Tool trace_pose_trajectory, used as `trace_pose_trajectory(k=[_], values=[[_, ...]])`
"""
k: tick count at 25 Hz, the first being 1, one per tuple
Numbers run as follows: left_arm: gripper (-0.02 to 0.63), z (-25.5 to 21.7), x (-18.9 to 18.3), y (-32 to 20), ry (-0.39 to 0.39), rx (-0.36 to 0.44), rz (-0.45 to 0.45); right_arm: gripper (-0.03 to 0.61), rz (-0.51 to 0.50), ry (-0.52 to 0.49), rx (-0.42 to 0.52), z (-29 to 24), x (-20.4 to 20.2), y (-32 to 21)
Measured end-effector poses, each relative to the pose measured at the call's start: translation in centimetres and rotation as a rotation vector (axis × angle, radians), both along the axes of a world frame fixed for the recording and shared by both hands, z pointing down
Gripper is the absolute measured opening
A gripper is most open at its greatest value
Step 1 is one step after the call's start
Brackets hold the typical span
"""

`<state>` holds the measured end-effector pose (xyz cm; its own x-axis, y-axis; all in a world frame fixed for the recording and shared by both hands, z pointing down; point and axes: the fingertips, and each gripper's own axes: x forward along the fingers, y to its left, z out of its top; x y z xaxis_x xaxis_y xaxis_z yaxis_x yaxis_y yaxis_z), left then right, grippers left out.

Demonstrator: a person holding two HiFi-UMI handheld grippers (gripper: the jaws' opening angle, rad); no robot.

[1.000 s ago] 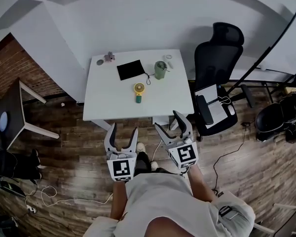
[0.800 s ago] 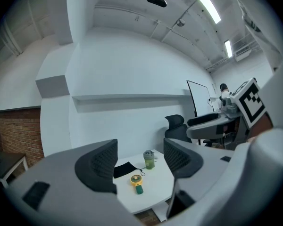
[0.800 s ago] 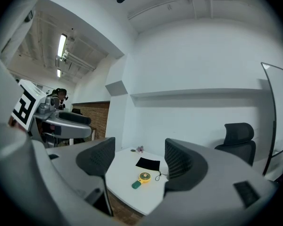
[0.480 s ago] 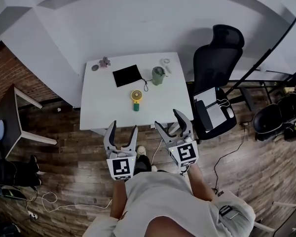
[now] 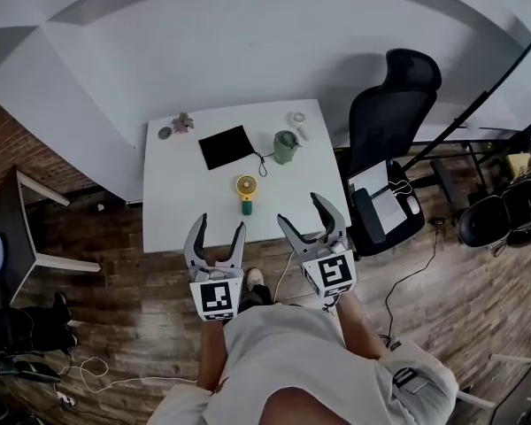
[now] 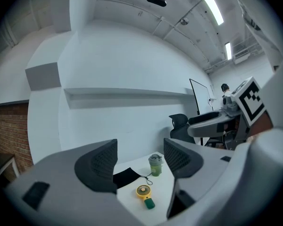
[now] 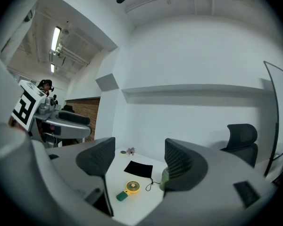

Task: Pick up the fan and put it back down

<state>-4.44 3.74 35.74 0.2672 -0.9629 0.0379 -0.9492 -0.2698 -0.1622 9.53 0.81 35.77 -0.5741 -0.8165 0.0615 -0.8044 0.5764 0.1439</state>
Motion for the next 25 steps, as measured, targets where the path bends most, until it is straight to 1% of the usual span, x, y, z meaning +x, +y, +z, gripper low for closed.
trace_pose_trajectory(k=[16,21,25], values=[[0.307,1.2,-3.5,-9.2,0.006,-0.021,0.105,0.331,0.114,0.029,-0.023,1.0,-3.1,-7.7],[0.307,2.0,-3.7,-11.1,0.010,-0.033,0.129,0.331,0.134,0.046,-0.047,2.3,-3.1,-8.9],[0.307,2.9,-3.7,-12.3,0.034,-0.049,0.137,0.331,0.153,0.049,-0.067,3.1,-3.0,-10.1]])
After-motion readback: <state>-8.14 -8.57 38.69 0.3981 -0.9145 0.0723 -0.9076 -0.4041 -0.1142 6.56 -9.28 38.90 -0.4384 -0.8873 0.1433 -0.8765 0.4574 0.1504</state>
